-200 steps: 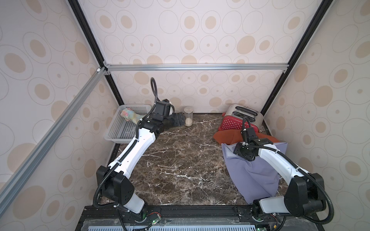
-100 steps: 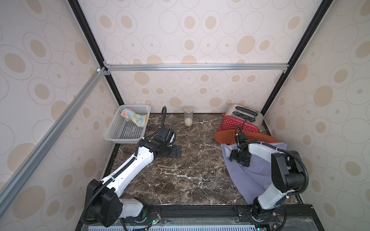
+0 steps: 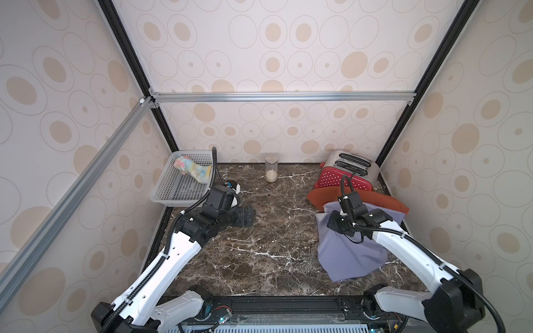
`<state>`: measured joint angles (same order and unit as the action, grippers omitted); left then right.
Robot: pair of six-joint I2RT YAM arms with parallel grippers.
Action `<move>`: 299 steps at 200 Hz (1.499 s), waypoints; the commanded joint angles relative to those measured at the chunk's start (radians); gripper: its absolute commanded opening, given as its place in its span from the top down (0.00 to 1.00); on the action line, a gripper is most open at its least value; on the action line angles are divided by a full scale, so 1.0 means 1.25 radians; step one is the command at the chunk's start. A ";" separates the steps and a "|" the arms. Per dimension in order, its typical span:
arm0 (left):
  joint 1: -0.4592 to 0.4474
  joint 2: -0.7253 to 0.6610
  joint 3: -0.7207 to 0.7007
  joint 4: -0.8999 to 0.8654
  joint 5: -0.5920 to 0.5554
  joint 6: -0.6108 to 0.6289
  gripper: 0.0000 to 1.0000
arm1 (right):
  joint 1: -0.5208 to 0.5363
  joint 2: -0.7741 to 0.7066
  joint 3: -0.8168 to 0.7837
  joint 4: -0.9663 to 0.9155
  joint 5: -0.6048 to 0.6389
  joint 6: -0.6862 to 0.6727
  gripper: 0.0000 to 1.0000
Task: Roll up the skirts
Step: Pick up the skirt from the center of the board, then place the skirt at the center of the board, then flatten out the skirt at the center of the board.
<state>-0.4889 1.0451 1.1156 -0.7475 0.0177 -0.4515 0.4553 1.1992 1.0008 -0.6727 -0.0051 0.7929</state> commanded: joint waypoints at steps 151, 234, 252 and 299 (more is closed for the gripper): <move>0.085 0.079 0.011 -0.086 -0.207 -0.053 0.02 | 0.154 0.416 0.517 -0.075 -0.051 -0.133 0.39; 0.092 0.162 -0.225 -0.011 -0.090 -0.287 0.57 | -0.097 0.341 0.051 0.111 -0.280 -0.074 0.34; 0.112 0.199 -0.253 0.052 -0.044 -0.294 0.31 | -0.103 0.421 0.128 0.049 -0.284 -0.085 0.35; 0.136 0.221 -0.385 0.306 0.041 -0.386 0.10 | -0.107 0.487 0.127 0.088 -0.243 0.001 0.35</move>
<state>-0.3260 1.3258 0.7143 -0.5728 0.0044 -0.8265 0.3214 1.7931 1.1790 -0.5846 -0.3252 0.7246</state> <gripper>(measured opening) 0.890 0.650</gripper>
